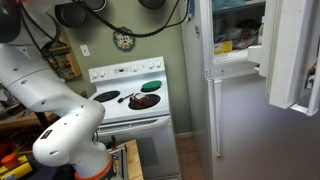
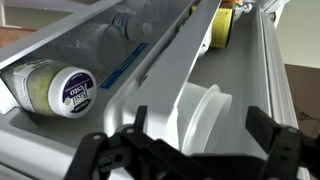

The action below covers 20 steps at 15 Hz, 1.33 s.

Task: Pick up the clear lunch box and put it in the second shelf from the bottom in the refrigerator, close the refrigerator door

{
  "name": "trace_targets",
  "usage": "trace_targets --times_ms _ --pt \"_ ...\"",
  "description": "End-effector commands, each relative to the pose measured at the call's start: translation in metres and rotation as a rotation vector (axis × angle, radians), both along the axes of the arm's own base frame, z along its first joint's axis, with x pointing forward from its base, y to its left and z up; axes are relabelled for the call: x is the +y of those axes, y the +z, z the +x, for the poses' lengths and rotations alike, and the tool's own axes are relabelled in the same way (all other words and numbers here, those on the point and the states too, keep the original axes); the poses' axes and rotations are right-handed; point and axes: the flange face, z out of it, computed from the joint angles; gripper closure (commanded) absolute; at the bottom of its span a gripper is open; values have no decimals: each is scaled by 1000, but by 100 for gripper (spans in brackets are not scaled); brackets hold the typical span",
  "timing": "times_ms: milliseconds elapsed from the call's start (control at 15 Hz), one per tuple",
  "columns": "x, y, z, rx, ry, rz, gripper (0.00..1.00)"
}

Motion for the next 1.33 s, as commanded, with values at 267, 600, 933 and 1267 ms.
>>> trace_targets --times_ms 267,600,933,1267 --pt "-1 0 0 0 1 0 0" --pt "4 0 -6 24 105 -9 0" --pt "0 0 0 0 1 0 0" --pt "0 0 0 0 1 0 0"
